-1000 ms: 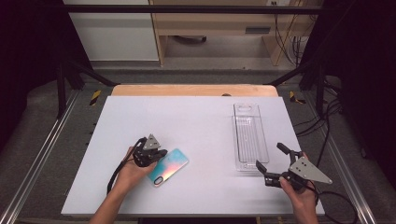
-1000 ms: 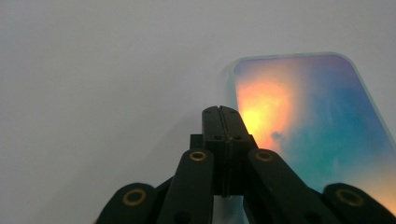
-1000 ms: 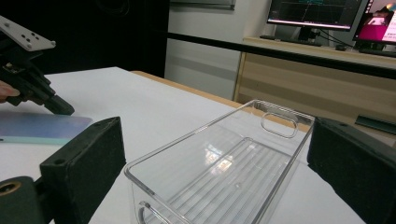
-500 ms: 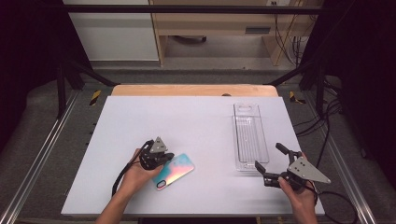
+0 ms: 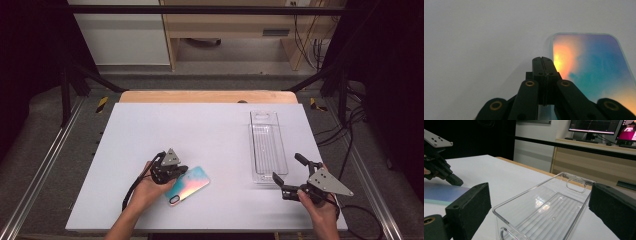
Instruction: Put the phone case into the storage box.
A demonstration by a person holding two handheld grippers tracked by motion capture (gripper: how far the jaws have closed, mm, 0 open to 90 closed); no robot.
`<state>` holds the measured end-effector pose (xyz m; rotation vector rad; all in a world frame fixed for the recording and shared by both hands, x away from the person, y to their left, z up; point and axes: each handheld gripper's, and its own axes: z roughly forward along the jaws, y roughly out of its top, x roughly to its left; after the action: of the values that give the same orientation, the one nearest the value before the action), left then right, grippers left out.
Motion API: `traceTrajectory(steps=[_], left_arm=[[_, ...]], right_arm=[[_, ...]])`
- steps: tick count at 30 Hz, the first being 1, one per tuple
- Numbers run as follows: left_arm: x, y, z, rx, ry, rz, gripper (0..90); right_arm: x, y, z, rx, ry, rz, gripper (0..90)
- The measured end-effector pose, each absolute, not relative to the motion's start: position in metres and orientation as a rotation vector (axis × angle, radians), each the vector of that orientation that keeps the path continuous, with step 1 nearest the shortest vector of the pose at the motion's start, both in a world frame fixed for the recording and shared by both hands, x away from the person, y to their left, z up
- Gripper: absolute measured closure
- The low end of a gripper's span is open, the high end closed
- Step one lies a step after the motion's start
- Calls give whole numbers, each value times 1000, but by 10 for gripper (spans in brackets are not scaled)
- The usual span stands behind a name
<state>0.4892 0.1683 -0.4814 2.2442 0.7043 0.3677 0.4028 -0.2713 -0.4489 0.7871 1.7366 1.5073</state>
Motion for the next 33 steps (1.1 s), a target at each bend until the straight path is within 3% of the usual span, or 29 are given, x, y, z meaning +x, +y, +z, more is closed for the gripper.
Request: traceTrajectory(steps=[10, 12, 13, 14, 15, 17, 18, 23, 25, 33], left_arm=[[489, 171, -479, 2203, 718, 382, 893], [487, 173, -476, 2182, 716, 400, 849], [486, 174, -475, 2168, 716, 414, 771], [485, 175, -474, 2157, 716, 425, 771], [483, 176, -472, 2140, 719, 445, 708], [480, 179, -469, 2123, 719, 461, 532], [478, 180, -467, 2112, 719, 459, 532], [468, 186, -460, 2066, 743, 481, 210], [465, 187, -459, 2058, 766, 453, 133], [448, 194, -455, 2052, 770, 416, 79]], right_arm=[[403, -272, -449, 790, 1734, 1510, 43], [402, -272, -448, 791, 1733, 1511, 43], [402, -272, -448, 791, 1732, 1509, 43], [402, -272, -448, 791, 1732, 1509, 43], [403, -273, -448, 787, 1730, 1511, 43], [402, -273, -448, 791, 1729, 1512, 43], [402, -273, -448, 791, 1729, 1512, 43], [402, -272, -447, 786, 1728, 1507, 42], [402, -272, -447, 786, 1729, 1508, 42], [402, -271, -447, 786, 1730, 1509, 41]])
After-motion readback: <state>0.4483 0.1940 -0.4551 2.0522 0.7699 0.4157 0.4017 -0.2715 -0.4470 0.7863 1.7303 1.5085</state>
